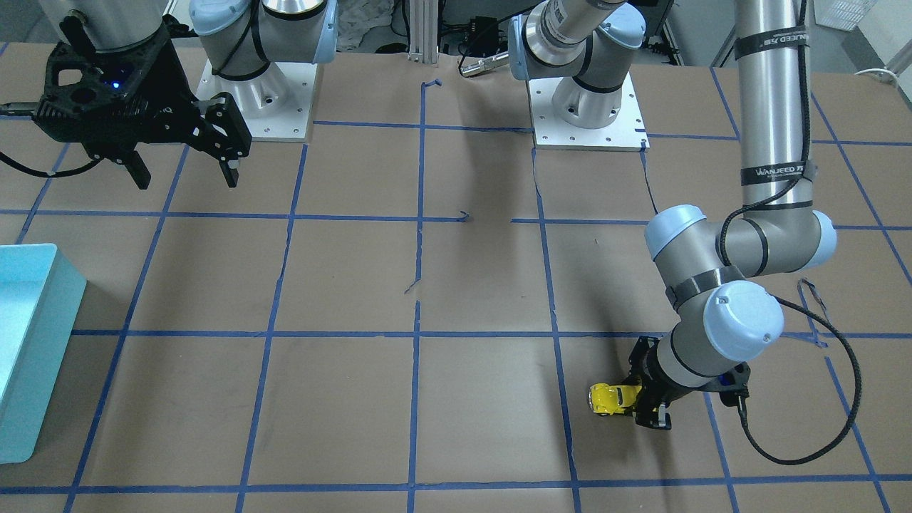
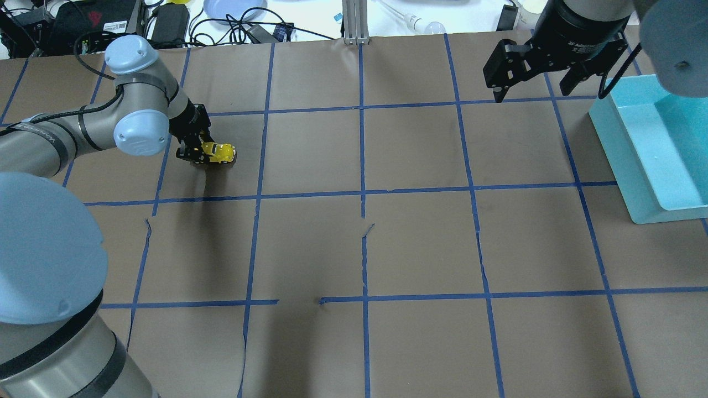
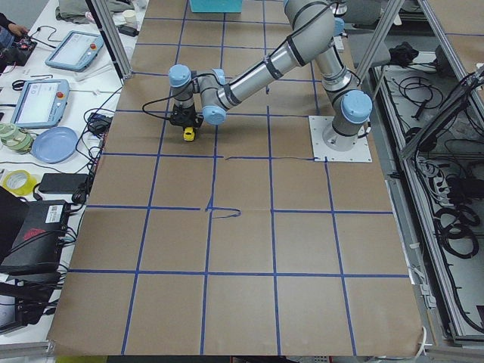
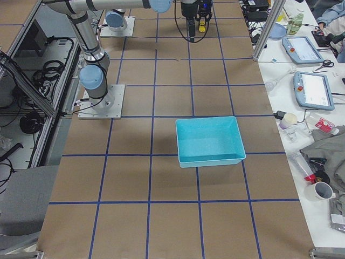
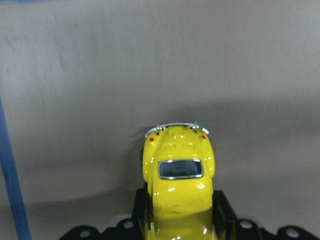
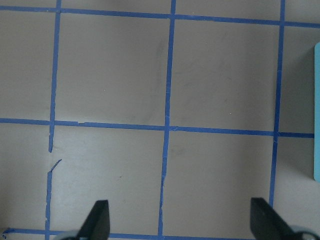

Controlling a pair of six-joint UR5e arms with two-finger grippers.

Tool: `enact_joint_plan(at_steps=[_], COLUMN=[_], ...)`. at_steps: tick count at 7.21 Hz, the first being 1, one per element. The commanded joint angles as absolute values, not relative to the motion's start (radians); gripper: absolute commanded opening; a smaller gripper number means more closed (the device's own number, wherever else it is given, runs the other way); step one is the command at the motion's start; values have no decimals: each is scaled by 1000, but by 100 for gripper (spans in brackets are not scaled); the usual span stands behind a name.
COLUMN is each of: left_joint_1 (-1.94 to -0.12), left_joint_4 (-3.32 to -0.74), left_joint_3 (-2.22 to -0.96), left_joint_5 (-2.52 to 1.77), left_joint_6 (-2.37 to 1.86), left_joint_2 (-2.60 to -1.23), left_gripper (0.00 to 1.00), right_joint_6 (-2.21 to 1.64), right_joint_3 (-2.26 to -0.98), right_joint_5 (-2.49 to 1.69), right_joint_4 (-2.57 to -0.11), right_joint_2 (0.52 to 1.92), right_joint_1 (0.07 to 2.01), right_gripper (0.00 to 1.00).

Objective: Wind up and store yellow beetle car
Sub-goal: 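Drag the car backward toward the robot with the left gripper to wind it, then open the left gripper and lift it, releasing the car to roll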

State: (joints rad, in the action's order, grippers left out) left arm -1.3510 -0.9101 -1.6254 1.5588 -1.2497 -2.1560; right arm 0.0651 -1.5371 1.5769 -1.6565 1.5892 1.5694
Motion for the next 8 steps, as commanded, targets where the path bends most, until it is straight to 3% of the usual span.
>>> enact_joint_plan(at_steps=[1,2,3,4,8], left_joint_1=[-1251,-1212,-1198,-1215,-1296], left_joint_4=[-910,-910,-899,-907,-997], left_joint_3=[-1641,-1640,-1640,-1631,-1620], left_joint_5=[1566,1565,1563,1546,1539], left_joint_6=[-1125,-1083,-1068,-1068,-891], left_joint_2=[-2155,-2152,-2149,-2120,-1959], left_gripper=[0,0,73,100,100], right_joint_6=[66,66,64,64,66], right_joint_3=[-1537,-1537,-1537,-1537,-1537], right_joint_5=[1577,1577,1577,1577,1577], right_joint_4=[-1657,-1657,-1657,-1655,-1655], right_joint_2=[1589,1589,1589,1589,1589], right_joint_1=[1569,1571,1569,1571,1569], right_gripper=[100,100,100,100,100])
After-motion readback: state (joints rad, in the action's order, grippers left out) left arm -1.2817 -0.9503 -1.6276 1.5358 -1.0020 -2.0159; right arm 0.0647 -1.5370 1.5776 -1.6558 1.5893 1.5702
